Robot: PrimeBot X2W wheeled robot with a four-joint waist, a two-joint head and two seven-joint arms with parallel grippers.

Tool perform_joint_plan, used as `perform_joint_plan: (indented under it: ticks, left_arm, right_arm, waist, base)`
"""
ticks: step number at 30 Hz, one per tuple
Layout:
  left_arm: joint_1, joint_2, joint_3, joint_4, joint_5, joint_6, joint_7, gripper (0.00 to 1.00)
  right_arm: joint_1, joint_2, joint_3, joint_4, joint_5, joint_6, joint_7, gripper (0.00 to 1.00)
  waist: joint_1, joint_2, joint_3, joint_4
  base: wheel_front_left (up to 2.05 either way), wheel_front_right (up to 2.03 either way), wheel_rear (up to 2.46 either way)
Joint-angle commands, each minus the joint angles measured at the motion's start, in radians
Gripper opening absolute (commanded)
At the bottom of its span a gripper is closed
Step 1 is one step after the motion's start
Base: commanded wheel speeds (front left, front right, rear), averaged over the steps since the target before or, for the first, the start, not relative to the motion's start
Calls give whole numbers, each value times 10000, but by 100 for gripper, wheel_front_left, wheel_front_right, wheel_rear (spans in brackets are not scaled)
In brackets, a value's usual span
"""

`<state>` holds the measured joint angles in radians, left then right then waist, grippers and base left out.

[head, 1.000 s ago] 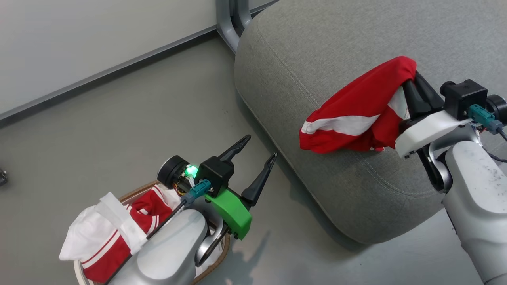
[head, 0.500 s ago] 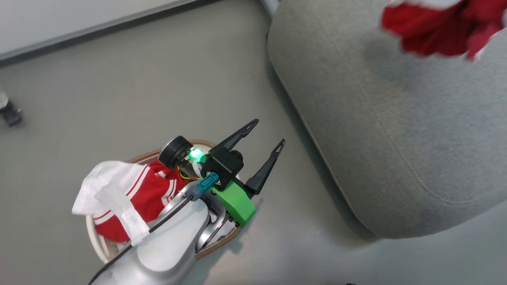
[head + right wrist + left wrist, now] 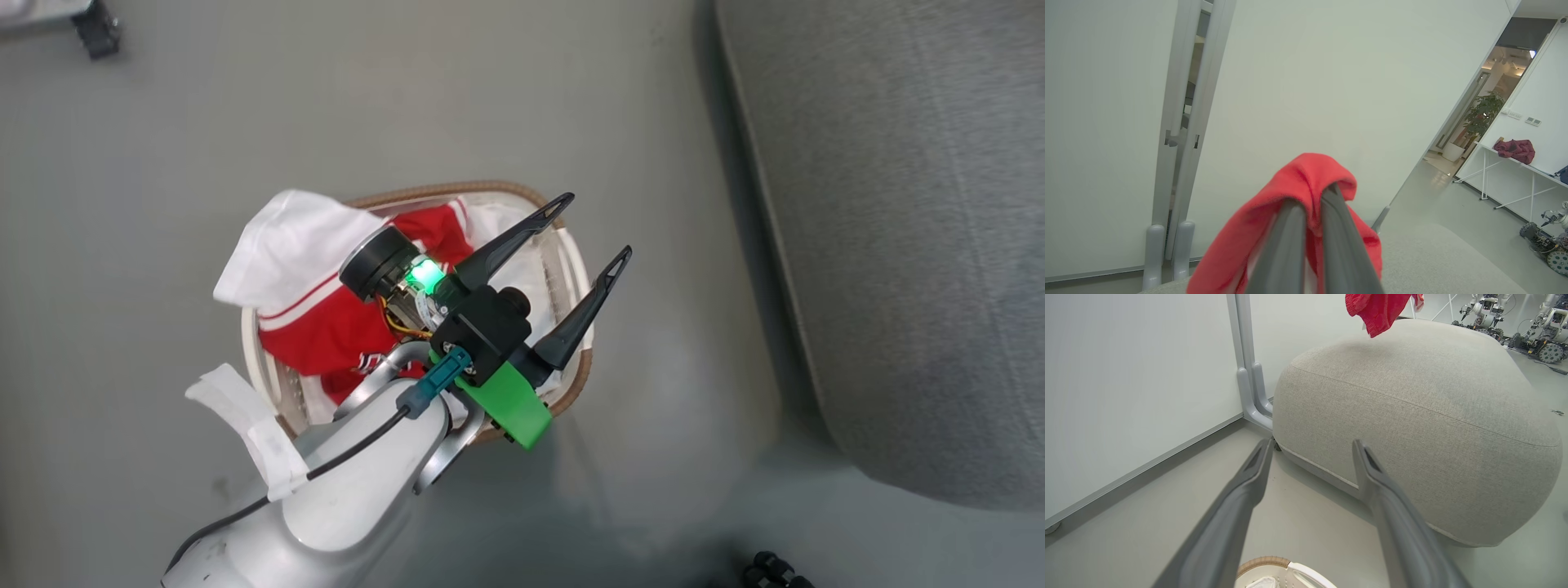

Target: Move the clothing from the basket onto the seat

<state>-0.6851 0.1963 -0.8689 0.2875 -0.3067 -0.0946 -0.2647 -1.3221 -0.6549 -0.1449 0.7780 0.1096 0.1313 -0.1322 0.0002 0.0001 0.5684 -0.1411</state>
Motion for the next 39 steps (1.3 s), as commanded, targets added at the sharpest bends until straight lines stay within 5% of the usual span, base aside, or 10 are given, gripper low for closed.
perform_joint_plan:
  ticks: [1, 16, 18, 20, 21, 39]
  left_arm:
    - [-194, 18, 11, -144, 51, 70, 25, 100]
    - [-166, 422, 58, -356, -13, 275, 113, 100]
    - [-152, 499, 81, -319, -63, 286, 128, 100]
    - [-145, 551, 88, -281, -92, 306, 132, 100]
    - [-130, 576, 97, -263, -111, 325, 134, 100]
    - [778, 614, 716, 119, -887, 673, 0, 100]
  right_arm:
    - [29, 108, -234, 203, -246, -10, -125, 0]
    - [1345, 1393, -2220, 2594, -1725, -10, -935, 0]
    - [1509, 1474, -2245, 2783, -1889, -12, -997, 16]
    - [1582, 1675, -2335, 2964, -1869, -10, -1001, 96]
    - [1604, 1734, -2376, 3001, -1849, -10, -1058, 100]
    - [3382, 2638, -922, 2441, -1054, -12, -1338, 100]
  waist:
    - [-2, -1, 1075, 958]
    - [-2, -1, 1425, 691]
    - [-2, -1, 1380, 595]
    - [-2, -1, 1325, 502]
    - [-2, -1, 1288, 446]
    - [-2, -1, -803, -398]
  base:
    - [0, 0, 0]
    - [0, 0, 0]
    - [0, 0, 0]
    - [0, 0, 0]
    - [0, 0, 0]
    - [0, 0, 0]
